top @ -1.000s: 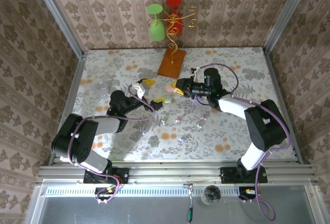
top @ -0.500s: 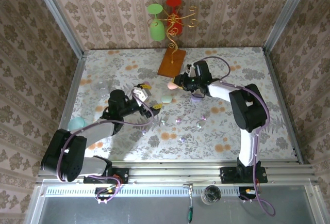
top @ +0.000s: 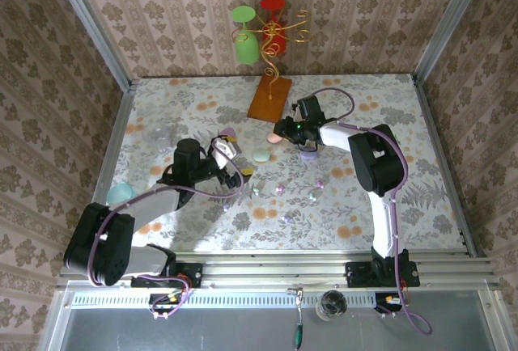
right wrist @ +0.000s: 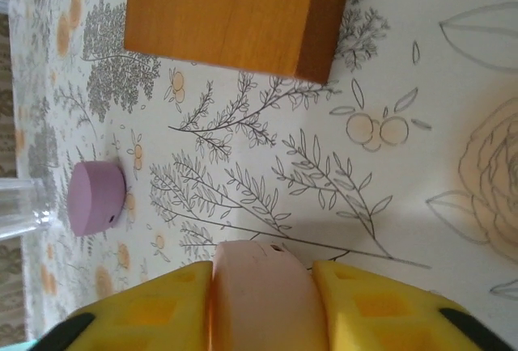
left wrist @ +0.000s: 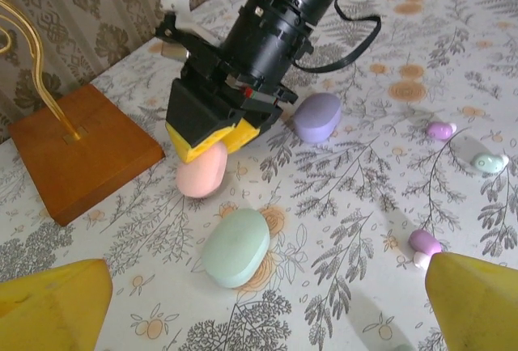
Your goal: Insert the wireless bluetooth earbuds into the charging case
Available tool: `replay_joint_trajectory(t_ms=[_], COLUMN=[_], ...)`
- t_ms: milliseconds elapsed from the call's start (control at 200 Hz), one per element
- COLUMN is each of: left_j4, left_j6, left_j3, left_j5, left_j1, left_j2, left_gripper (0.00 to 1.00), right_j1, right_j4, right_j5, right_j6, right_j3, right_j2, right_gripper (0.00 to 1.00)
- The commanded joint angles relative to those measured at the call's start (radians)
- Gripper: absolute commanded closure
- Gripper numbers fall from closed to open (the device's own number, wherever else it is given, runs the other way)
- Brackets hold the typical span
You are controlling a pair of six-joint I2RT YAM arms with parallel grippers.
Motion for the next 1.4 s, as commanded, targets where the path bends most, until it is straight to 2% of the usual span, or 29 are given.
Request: replay_joint_trajectory(t_ms=[0,160,365,520,655,680,895,1115,1395], left_j4=[-0.137,-0.347,-0.564,-0.662,-0.734,-0.749,-0.951,-1.085,-1.172], left_j6=[0.094,0.199,0.323,0.419,0.473,0.481,0.546,0.582,0.590], left_j3=[0.065,0.166,0.318,0.429,0.529,0.551,0.763,0.926,1.034], left_j5=[-0.032,0.004,0.009,-0.019,-0.068,-0.079,-0.176,-0.213,-0.252], left_j1=[-0.003,-0.004,-0.006,-0.006,-0.007,-0.039,-0.087,-0.114,-0.124], left_j2=[-0.017,0.022,0.119,0.225,0.331,0.346,0.531,0.665,0.779], left_gripper=[0.00,0.00,0.06,0.08,0.10,0.10,0.12,0.16,0.21], right_j1=[-0.009,-0.024,-0.028,-0.030,-0.033,-0.033,-0.043,-0.069,-0.089], right_j4=[-0.067,-0.083,-0.094,-0.060,-0.033,-0.034,-0.028,-0.022,-0.008], right_j5=[0.053,0.068,0.069,0.072,0.027,0.025,0.041,0.045,0.027], right_j6=[-0.062,-0.123,-0.171,-0.169,-0.148,-0.147,-0.144,-0.142,-0.137], right_j3=[0.026,-0.003,-0.090,-0.213,-0.326,-0.346,-0.489,-0.554,-0.588], right_j2=[-0.023,-0.106,-0.248,-0.369,-0.447,-0.461,-0.580,-0.650,-0.664], right_gripper=[0.55,0.43,0.37,0.36,0.36,0.36,0.35,0.35,0.35])
